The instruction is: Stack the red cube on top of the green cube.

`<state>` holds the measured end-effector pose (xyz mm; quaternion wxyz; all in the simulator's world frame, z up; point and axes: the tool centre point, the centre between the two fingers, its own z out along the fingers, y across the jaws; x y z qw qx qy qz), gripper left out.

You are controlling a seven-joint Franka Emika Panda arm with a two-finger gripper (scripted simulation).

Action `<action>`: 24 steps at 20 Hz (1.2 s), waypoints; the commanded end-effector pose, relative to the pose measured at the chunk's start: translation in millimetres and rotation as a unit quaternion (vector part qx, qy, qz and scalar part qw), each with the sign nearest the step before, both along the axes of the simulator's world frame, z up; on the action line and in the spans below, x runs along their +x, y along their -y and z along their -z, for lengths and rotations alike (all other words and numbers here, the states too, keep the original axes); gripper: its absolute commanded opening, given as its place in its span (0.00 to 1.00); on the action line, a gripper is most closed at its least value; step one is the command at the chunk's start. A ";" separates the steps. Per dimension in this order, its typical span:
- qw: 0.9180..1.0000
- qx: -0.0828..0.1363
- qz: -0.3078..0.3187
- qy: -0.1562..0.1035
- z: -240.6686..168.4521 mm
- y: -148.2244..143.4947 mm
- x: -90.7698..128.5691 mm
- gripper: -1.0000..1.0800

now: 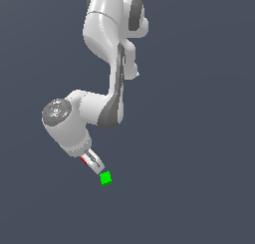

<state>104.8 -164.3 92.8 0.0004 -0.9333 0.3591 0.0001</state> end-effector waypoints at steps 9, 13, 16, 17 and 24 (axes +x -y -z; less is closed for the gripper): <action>1.000 0.000 0.000 0.000 22.4 -52.8 43.4 0.00; 1.000 0.000 0.000 0.000 27.2 -63.8 53.0 0.00; 1.000 0.000 0.000 0.000 29.5 -69.0 57.9 0.00; 1.000 0.000 0.000 0.000 30.1 -70.3 59.2 0.00; 1.000 0.000 0.000 0.000 32.1 -75.0 64.2 0.00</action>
